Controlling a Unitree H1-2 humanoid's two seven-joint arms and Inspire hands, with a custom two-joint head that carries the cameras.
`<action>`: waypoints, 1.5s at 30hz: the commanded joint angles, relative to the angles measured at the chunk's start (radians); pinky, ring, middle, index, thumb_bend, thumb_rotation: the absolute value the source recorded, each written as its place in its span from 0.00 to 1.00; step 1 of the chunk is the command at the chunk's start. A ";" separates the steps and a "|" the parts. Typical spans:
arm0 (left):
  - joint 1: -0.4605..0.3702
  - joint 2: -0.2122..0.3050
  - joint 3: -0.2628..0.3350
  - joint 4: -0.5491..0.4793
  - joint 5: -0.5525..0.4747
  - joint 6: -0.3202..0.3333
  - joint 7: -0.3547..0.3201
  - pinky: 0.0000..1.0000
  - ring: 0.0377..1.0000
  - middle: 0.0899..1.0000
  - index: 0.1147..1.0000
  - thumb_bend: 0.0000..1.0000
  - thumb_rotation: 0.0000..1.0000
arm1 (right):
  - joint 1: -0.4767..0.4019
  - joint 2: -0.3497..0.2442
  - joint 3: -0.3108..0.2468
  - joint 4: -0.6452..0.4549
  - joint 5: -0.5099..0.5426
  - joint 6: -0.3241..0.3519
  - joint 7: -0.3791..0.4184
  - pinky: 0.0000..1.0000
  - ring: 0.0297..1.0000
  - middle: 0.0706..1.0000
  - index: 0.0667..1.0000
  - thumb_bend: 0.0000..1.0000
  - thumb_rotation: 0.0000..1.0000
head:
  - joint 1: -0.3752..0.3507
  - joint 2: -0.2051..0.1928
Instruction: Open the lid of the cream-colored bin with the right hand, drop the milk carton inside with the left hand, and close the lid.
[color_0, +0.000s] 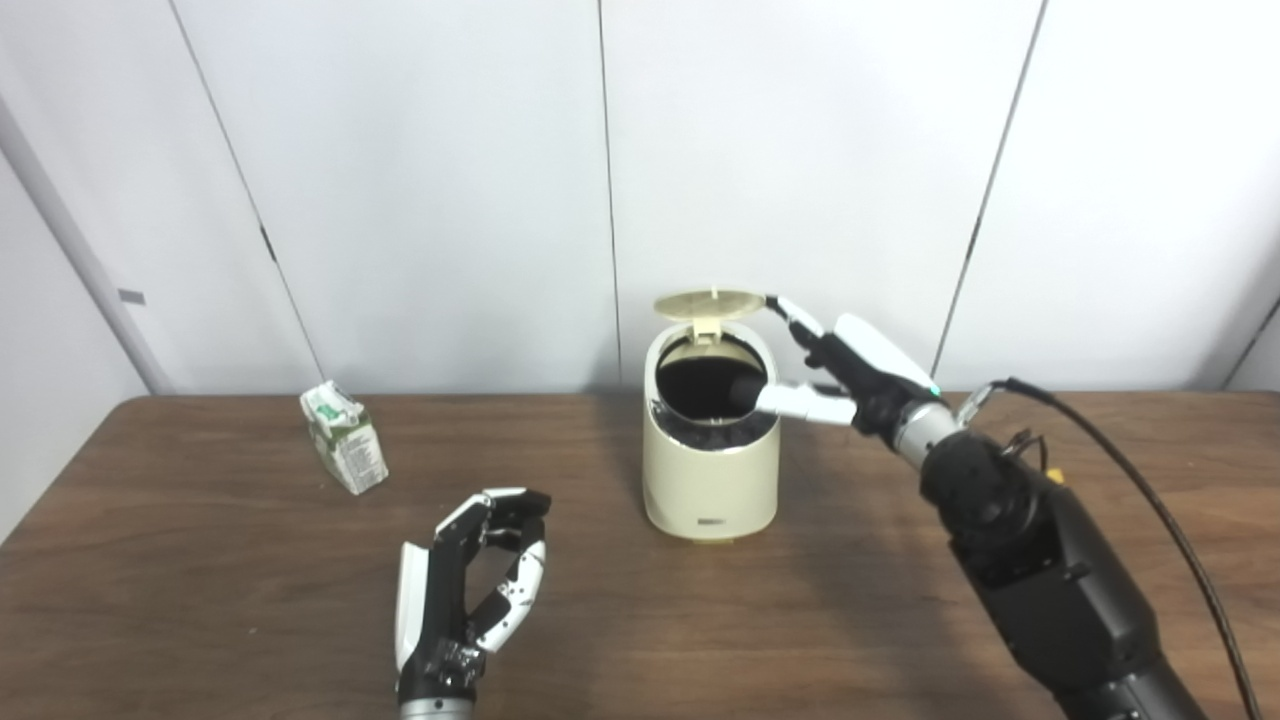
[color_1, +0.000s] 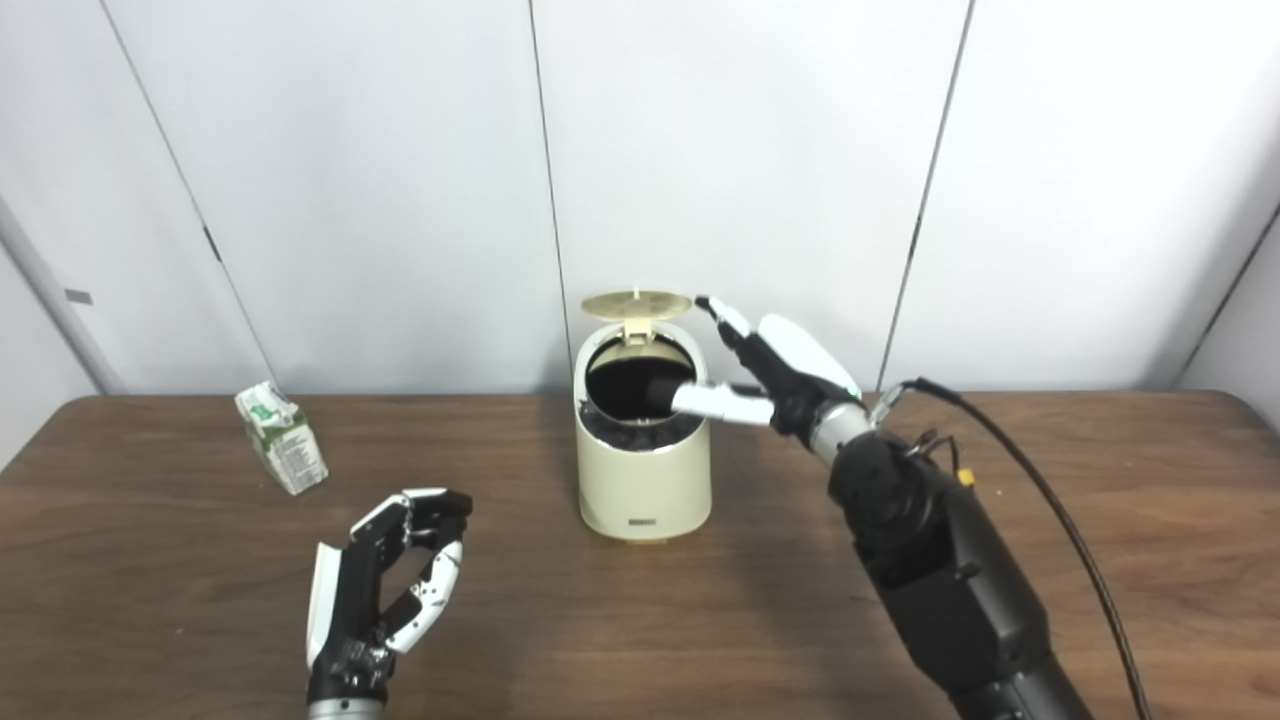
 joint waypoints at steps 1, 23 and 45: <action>0.005 0.003 -0.003 0.023 0.006 -0.031 0.011 0.53 0.58 0.59 0.56 0.21 0.22 | -0.043 0.001 -0.028 -0.042 0.020 -0.017 -0.023 0.82 0.96 1.00 1.00 1.00 1.00 | 0.000 0.001; 0.001 0.005 -0.005 0.042 0.005 -0.045 0.021 0.53 0.58 0.59 0.56 0.20 0.18 | 0.384 0.184 -0.295 -0.324 0.198 -0.445 -0.420 0.69 0.74 0.74 0.73 0.23 0.49 | 0.029 -0.022; -0.025 0.170 0.047 -0.315 -0.076 0.046 -0.131 0.59 0.67 0.66 0.66 0.80 0.33 | 0.690 0.131 -0.410 -0.198 0.477 -0.836 -0.450 0.61 0.69 0.69 0.63 0.28 0.36 | 0.098 -0.018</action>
